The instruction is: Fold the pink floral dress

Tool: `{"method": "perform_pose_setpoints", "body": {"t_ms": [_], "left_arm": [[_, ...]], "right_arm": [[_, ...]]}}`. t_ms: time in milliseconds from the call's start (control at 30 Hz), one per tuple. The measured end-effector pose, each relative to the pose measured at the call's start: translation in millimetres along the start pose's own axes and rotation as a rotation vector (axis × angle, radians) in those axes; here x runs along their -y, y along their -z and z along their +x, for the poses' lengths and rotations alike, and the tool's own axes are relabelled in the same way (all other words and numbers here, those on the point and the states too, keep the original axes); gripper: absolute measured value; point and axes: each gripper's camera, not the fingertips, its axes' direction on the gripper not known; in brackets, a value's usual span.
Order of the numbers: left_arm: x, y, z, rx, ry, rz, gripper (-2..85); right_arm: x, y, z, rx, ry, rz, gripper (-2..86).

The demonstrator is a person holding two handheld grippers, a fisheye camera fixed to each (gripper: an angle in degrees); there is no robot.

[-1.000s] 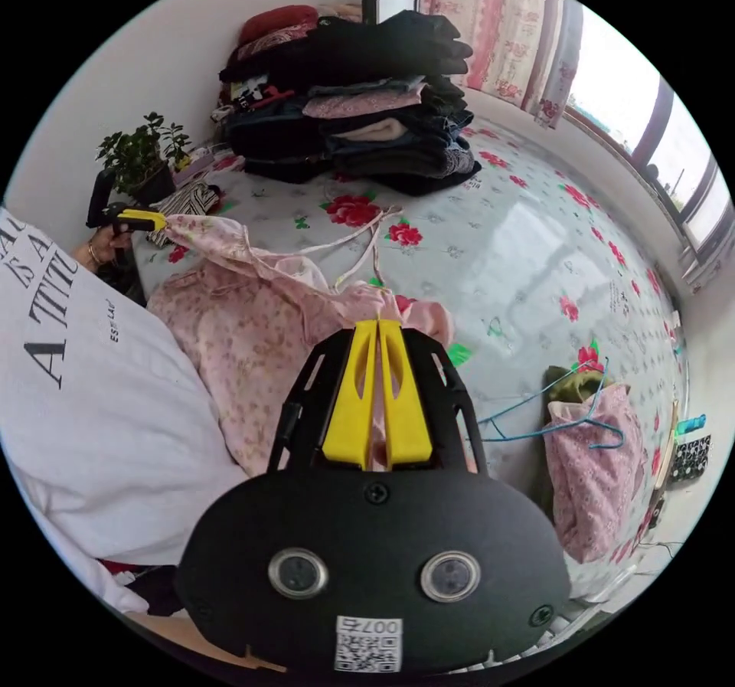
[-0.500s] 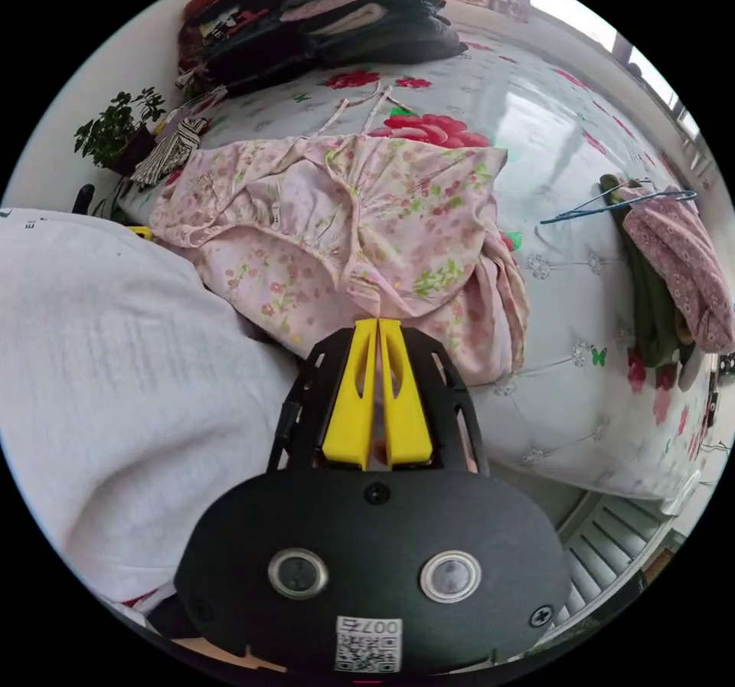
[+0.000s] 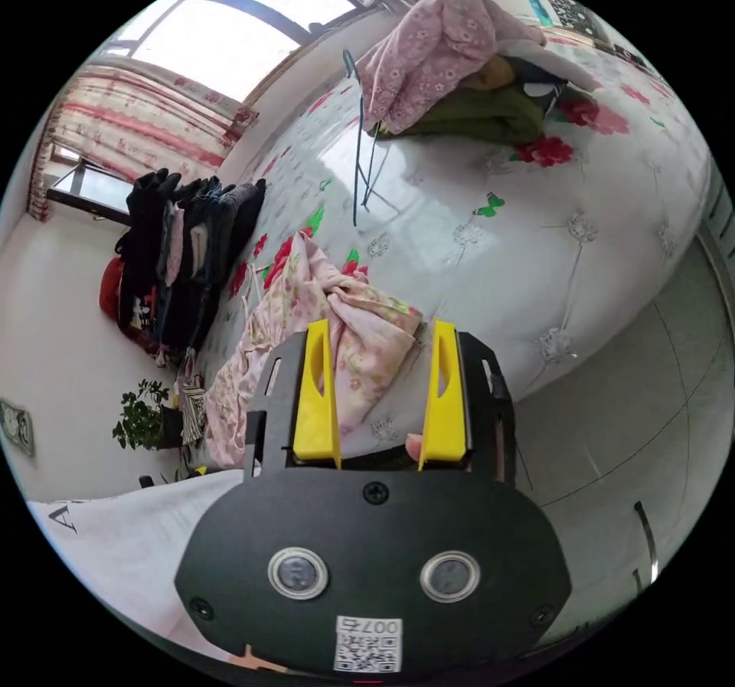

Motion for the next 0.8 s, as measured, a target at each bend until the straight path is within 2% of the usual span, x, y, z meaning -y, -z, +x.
{"method": "perform_pose_setpoints", "body": {"t_ms": [300,533,600,700,800], "left_arm": [[-14.8,30.8,-33.3,-0.072,0.227,0.044,-1.0],[-19.6,51.8,-51.1,-0.078,0.300,0.067,-0.9],[-22.7,59.5,-59.7,-0.085,0.328,0.081,-0.8],[-25.8,70.6,-70.9,-0.091,0.356,0.103,-0.2],[-26.7,81.3,-84.0,-0.100,0.380,0.129,1.4]], "right_arm": [[6.6,-52.2,-29.6,0.025,0.041,-0.056,12.2],[52.1,-87.8,-51.1,-0.038,0.070,-0.161,4.2],[63.1,-91.9,-73.1,-0.033,0.142,-0.168,3.0],[67.9,-94.6,-146.2,0.019,0.392,-0.157,2.7],[44.2,-101.7,-250.7,0.132,0.737,-0.196,3.5]]}}
